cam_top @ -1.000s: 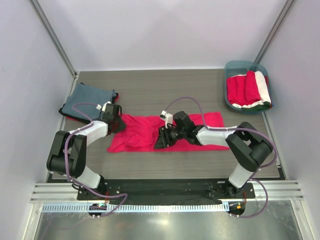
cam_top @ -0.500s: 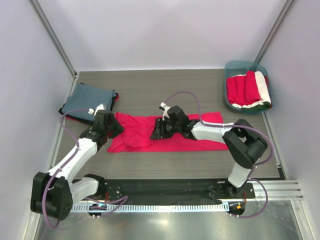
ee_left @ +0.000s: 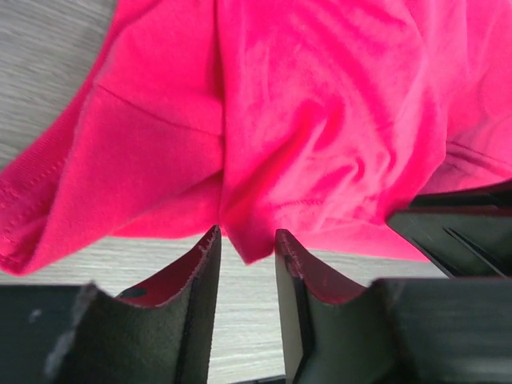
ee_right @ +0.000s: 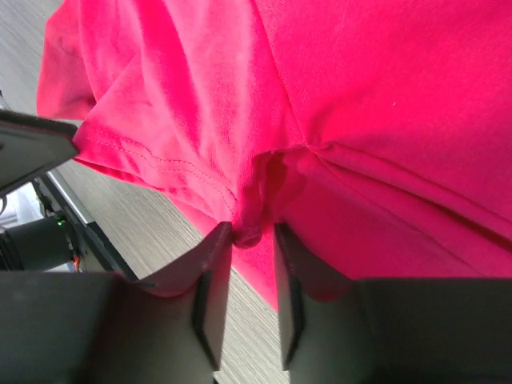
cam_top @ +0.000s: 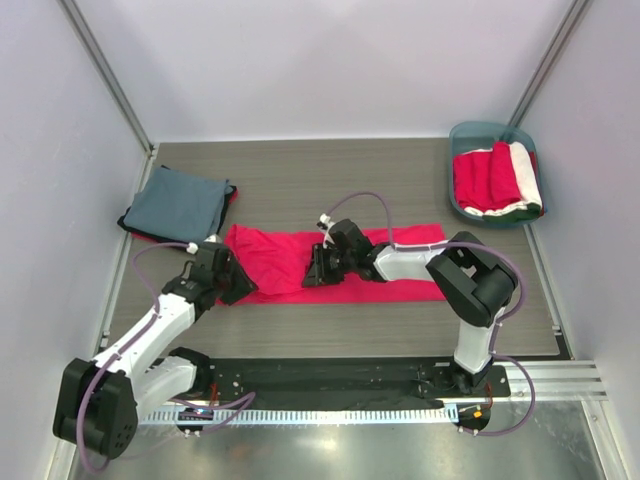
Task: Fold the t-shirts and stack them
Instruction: Fold the tshirt
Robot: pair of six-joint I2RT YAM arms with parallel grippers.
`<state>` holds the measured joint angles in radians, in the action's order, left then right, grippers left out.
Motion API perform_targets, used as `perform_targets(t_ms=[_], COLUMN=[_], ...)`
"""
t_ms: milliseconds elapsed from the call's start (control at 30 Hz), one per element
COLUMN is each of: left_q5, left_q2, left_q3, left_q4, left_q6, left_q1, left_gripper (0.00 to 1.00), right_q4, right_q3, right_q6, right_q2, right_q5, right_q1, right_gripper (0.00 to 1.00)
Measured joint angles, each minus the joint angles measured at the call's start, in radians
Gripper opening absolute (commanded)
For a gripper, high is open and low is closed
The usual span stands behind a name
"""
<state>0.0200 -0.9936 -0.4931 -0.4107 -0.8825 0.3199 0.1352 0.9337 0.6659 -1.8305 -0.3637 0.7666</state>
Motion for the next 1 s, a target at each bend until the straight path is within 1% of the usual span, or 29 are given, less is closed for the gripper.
perform_targets(t_ms=[67,100,133,167,233,467,567,600,633,800,1000], left_q5=[0.011,0.016,0.021,0.027,0.035,0.049,0.052,0.053,0.053,0.069,0.08], left_q2=[0.005,0.008,0.01,0.012,0.018,0.029,0.029,0.029,0.029,0.036,0.097], left_q3=[0.0,0.0,0.0,0.001,0.005,0.031,0.039,0.042,0.044,0.051,0.067], left_q4=[-0.002,-0.002,-0.003,-0.003,-0.002,-0.007,-0.006,-0.006,-0.006,-0.005,-0.01], left_q6=[-0.003,-0.003,-0.005,-0.004,-0.005,-0.005,-0.005,-0.006,-0.006,-0.008,-0.026], left_q1=[0.0,0.0,0.0,0.0,0.0,0.001,0.001,0.001,0.001,0.001,0.013], left_gripper=[0.29,0.27,0.26,0.25,0.25,0.24,0.15,0.1,0.0,0.0,0.0], right_q4=[0.011,0.017,0.02,0.022,0.023,0.021,0.02,0.018,0.016,-0.027,-0.119], right_q3=[0.002,0.002,0.002,0.002,0.002,0.006,0.009,0.011,0.013,0.047,0.122], right_q6=[0.011,0.018,0.023,0.028,0.037,0.045,0.045,0.045,0.045,0.041,0.017], right_q2=[-0.012,-0.016,-0.019,-0.02,-0.02,-0.02,-0.02,-0.02,-0.02,-0.021,-0.024], right_q5=[-0.008,-0.014,-0.02,-0.025,-0.033,-0.057,-0.062,-0.063,-0.065,-0.072,-0.093], right_q1=[0.0,0.0,0.0,0.0,0.0,0.0,0.0,0.0,0.0,0.0,-0.018], right_gripper=[0.23,0.15,0.12,0.06,0.02,0.01,0.01,0.01,0.01,0.01,0.02])
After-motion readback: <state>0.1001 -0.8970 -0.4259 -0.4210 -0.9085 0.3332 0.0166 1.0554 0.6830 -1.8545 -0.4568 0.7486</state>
